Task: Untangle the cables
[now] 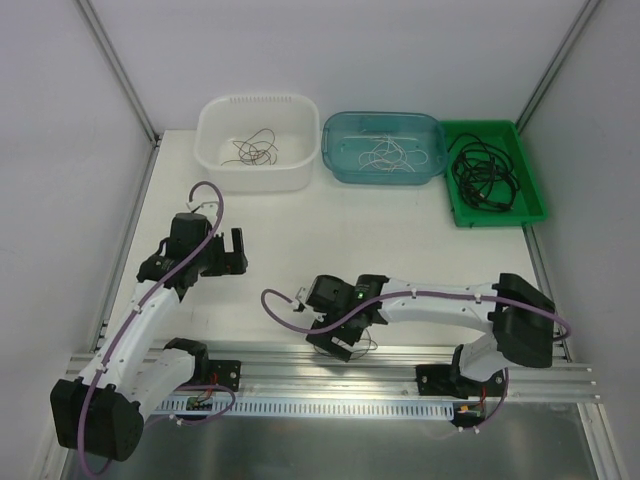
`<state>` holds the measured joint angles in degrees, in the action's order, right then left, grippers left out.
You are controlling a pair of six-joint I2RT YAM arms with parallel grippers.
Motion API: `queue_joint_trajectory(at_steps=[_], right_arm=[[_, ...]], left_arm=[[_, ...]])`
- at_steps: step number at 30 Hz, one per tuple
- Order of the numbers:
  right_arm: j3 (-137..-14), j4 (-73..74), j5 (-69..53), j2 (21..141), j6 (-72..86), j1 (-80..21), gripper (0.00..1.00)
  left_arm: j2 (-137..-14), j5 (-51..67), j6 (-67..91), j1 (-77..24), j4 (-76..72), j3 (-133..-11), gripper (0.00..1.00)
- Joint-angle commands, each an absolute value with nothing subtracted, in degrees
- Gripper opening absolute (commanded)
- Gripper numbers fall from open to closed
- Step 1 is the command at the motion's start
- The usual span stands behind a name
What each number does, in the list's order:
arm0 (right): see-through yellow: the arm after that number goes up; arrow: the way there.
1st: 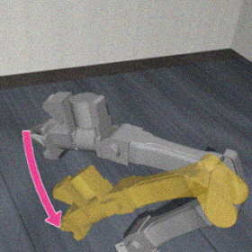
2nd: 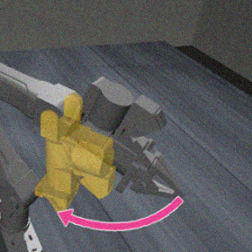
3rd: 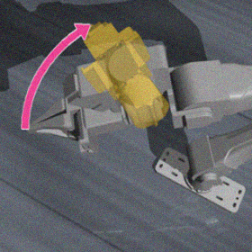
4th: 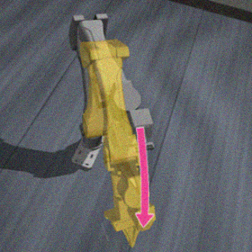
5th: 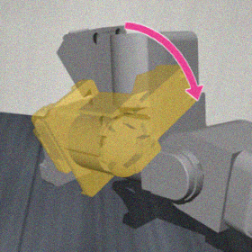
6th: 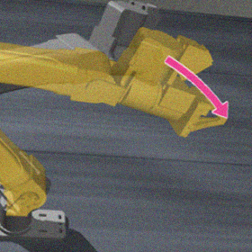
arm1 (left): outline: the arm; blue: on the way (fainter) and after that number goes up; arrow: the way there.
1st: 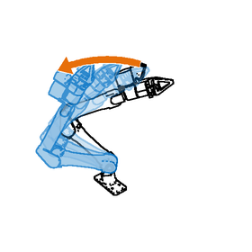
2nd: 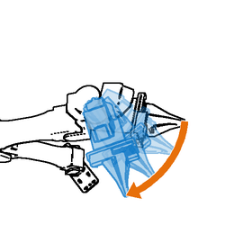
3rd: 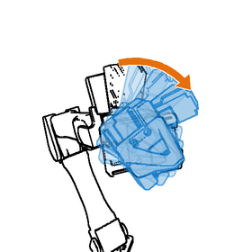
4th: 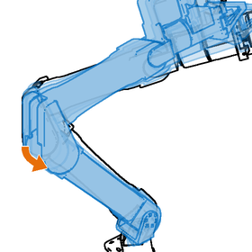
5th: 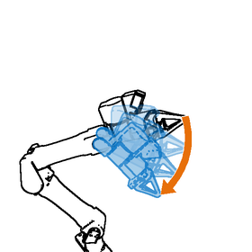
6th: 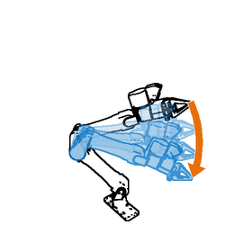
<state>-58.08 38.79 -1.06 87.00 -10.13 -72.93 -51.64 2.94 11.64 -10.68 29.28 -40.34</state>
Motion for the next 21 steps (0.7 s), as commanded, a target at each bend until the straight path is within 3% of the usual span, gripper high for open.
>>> queue_joint_trajectory(at_steps=[1, 7, 15, 21], right_arm=[[-62.7, 42.3, 0.4, 90.9, -12.0, -75.1, 0.88], [-64.9, 41.4, -2.6, 96.3, -11.3, -76.2, 0.84], [-64.2, 40.9, -1.4, 101.9, -9.5, -76.5, 0.67], [-64.3, 41.5, 4.8, 102.3, -8.4, -77.0, 0.35]], left_arm=[[-50.5, -3.0, 13.0, -10.5, 27.3, -40.1, 0.99], [-48.4, -5.8, 14.1, -9.0, 27.3, -39.5, 0.99], [-48.3, -5.5, 13.9, -7.9, 27.3, -39.6, 0.99], [-48.7, -4.7, 13.8, -7.6, 27.3, -39.6, 0.99]])
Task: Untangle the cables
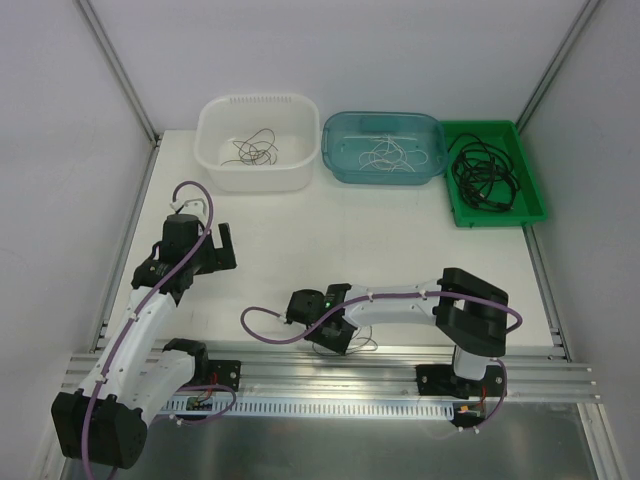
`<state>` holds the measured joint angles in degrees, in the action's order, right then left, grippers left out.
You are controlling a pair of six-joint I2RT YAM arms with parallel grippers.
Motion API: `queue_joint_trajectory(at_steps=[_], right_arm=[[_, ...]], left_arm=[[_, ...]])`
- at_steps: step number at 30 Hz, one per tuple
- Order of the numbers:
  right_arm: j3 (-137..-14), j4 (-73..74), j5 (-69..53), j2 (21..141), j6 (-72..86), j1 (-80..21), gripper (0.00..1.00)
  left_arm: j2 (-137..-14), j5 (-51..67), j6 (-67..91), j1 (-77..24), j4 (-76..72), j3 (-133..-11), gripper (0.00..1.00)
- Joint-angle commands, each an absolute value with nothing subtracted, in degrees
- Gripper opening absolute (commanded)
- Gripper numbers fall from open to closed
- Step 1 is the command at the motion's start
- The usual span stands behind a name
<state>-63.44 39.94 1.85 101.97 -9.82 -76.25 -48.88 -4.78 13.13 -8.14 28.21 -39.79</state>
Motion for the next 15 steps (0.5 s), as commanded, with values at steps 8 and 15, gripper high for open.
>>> queue_joint_trajectory(at_steps=[8, 15], right_arm=[[-64.5, 43.3, 11.9, 92.5, -8.9, -76.7, 0.01], [-68.3, 44.9, 12.7, 79.4, -11.9, -70.9, 0.01]], left_arm=[[-49.0, -1.6, 13.4, -7.6, 27.2, -39.5, 0.99], [-48.3, 6.8, 13.4, -7.7, 26.1, -38.6, 0.99]])
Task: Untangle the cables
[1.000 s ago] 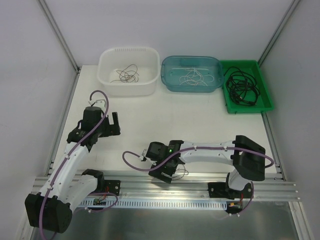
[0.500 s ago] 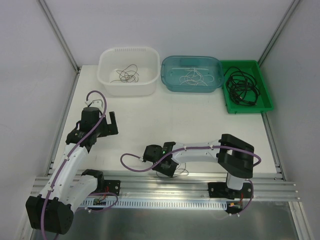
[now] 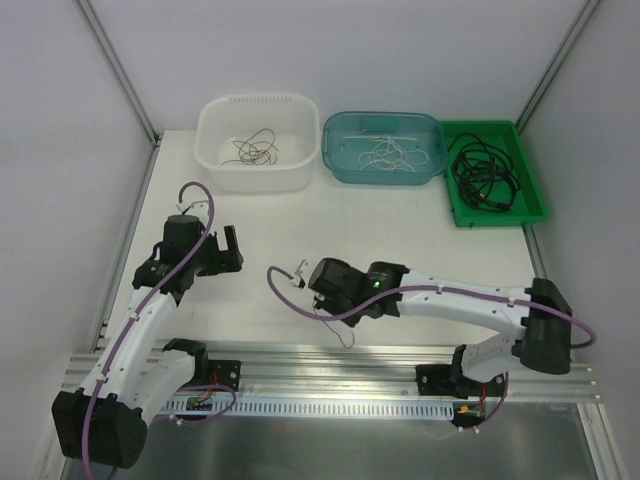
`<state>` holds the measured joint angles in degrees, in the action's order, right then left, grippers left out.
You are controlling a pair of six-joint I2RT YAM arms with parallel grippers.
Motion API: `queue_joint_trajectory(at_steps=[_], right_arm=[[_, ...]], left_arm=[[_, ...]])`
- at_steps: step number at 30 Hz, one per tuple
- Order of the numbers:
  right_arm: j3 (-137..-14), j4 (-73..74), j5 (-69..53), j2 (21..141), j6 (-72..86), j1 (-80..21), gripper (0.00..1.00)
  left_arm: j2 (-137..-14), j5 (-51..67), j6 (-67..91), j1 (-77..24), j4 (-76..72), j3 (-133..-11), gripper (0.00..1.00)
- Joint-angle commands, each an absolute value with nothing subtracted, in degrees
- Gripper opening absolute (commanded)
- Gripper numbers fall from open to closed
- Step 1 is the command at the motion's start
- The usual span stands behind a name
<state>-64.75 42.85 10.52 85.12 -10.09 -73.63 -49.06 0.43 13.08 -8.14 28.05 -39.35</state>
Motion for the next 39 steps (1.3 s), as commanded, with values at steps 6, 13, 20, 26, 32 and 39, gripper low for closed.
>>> queue_joint_trajectory(at_steps=[6, 13, 20, 26, 32, 39], right_arm=[[-68.6, 41.1, 3.4, 70.9, -14.4, -62.0, 0.01], [-66.4, 36.1, -9.0, 65.6, -14.8, -55.5, 0.01], [-63.6, 32.3, -15.5, 63.0, -13.8, -53.6, 0.01], [-61.8, 29.7, -18.8, 60.7, -13.0, -53.4, 0.01], [-60.6, 28.1, -20.1, 60.2, -12.8, -53.0, 0.01], [-58.2, 26.0, -21.9, 59.7, -12.6, -52.2, 0.01]], left_arm=[[-44.3, 23.4, 17.7, -9.7, 21.8, -37.6, 0.99], [-37.8, 25.5, 19.9, -25.6, 13.5, -38.7, 0.99], [-42.4, 24.5, 17.0, -37.2, 5.8, -40.5, 0.99], [-47.5, 24.1, 14.5, -42.9, 1.3, -42.9, 0.97], [-52.8, 23.8, 14.4, -46.3, -1.3, -45.0, 0.89], [-58.0, 23.8, 15.5, -48.0, -5.1, -46.5, 0.33]])
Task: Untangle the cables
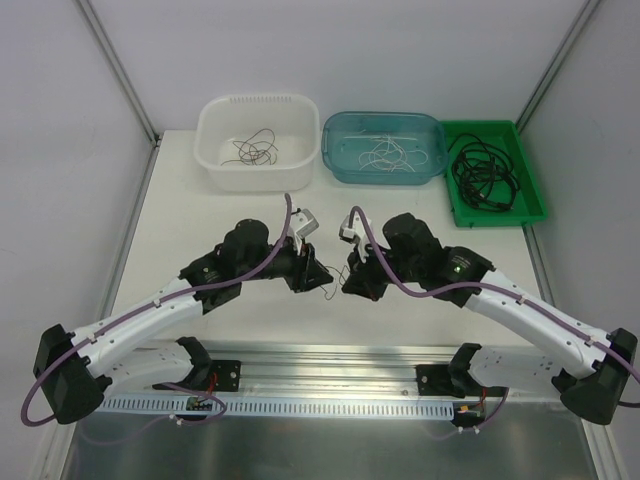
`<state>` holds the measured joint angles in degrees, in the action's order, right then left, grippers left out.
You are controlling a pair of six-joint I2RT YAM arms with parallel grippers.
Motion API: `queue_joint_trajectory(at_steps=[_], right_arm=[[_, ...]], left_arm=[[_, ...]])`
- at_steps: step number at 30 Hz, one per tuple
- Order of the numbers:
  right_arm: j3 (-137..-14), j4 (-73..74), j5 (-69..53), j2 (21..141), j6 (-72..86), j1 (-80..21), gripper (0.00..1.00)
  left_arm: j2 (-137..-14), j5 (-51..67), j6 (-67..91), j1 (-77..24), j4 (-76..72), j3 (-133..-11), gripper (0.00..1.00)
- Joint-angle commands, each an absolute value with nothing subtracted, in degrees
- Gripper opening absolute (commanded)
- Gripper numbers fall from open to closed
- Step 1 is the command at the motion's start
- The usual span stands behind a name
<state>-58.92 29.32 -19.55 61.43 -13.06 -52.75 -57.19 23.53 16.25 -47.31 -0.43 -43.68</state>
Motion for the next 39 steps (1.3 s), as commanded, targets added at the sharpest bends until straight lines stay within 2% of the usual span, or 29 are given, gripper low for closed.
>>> queue_joint_trajectory(at_steps=[1, 2, 4, 7, 10, 11, 13, 14, 17, 25, 30, 37, 39], right_arm=[[-57.7, 25.8, -22.0, 59.5, -12.6, -51.9, 0.01], [-57.4, 25.4, -22.1, 59.4, -12.5, -51.7, 0.01], [-56.4, 25.1, -22.2, 59.2, -12.1, -51.3, 0.02], [-55.2, 24.5, -21.9, 58.9, -11.9, -51.0, 0.16], [-54.7, 24.6, -21.6, 58.4, -12.0, -50.9, 0.39], [-54.1, 24.6, -21.4, 57.7, -12.1, -50.9, 0.52], [-53.4, 25.0, -20.2, 56.5, -12.4, -51.0, 0.65], [-53.1, 25.1, -19.7, 55.9, -12.6, -50.9, 0.74], [-51.3, 26.1, -16.7, 52.7, -12.7, -50.8, 0.85], [-46.8, 30.1, -5.9, 40.2, -10.7, -50.9, 0.99], [-47.2, 34.4, 1.6, 36.1, -8.7, -50.9, 0.99], [-48.1, 38.1, 4.8, 33.1, -8.5, -50.9, 0.99], [-47.6, 38.4, 5.9, 31.9, -8.5, -50.9, 1.0]], left_arm=[[-58.1, 23.7, 15.5, -48.1, -5.2, -46.6, 0.12], [-58.3, 23.6, 15.5, -48.1, -5.3, -46.6, 0.0], [-58.3, 22.9, 15.1, -48.1, -5.3, -46.6, 0.0], [-58.0, 21.6, 14.9, -48.1, -5.2, -46.7, 0.0], [-57.5, 19.2, 14.9, -48.1, -5.2, -47.0, 0.0], [-57.3, 18.1, 15.0, -48.1, -4.4, -47.2, 0.0], [-57.4, 15.2, 14.4, -48.0, -2.6, -48.9, 0.0], [-57.5, 12.5, 14.1, -47.8, -1.3, -49.8, 0.0], [-58.9, 10.3, 12.5, -46.2, 3.5, -54.7, 0.0], [-64.6, 9.8, 13.2, -30.4, 8.7, -71.2, 0.0], [-74.2, 8.3, 13.7, -20.8, 9.0, -84.9, 0.0], [-92.3, 4.0, 14.3, -11.3, 8.6, -103.3, 0.0], [-98.4, 3.2, 15.4, -9.6, 8.0, -107.6, 0.04]])
